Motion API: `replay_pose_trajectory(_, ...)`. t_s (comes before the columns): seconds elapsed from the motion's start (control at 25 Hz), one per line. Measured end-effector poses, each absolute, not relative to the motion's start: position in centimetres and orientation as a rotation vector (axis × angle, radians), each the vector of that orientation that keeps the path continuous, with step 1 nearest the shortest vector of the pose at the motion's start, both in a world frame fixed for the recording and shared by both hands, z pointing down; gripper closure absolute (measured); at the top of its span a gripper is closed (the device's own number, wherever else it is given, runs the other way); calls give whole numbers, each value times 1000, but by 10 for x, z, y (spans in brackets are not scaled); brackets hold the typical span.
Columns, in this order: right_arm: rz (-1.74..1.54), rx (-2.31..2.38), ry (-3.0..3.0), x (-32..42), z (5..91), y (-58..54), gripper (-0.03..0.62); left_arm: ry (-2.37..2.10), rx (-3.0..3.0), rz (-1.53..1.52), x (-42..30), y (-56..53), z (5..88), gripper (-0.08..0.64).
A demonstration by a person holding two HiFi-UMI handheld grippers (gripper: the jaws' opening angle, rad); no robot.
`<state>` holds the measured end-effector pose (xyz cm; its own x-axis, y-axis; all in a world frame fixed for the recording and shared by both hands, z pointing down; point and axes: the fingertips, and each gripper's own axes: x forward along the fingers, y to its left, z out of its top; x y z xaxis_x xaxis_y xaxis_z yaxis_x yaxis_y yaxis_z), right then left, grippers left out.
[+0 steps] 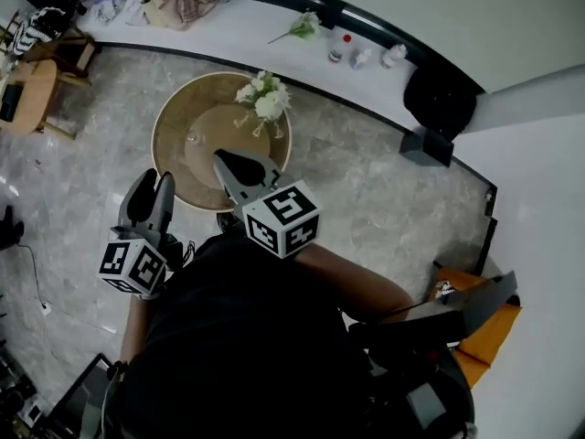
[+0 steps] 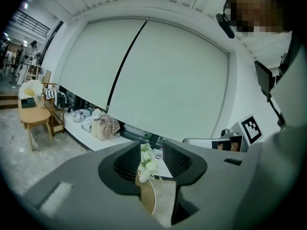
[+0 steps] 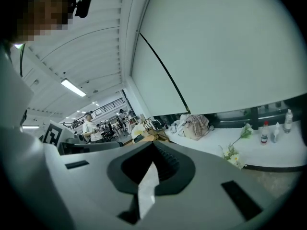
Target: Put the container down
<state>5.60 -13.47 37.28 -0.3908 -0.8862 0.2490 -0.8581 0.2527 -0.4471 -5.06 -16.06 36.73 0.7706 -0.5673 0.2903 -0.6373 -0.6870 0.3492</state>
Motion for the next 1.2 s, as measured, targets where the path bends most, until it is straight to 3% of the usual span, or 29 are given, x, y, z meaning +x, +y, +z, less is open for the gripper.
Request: replay_pose_trajectory(1.2,-911,-1673,2453,59,396,-124,586,-864,2433,264,-38,-153,404,413)
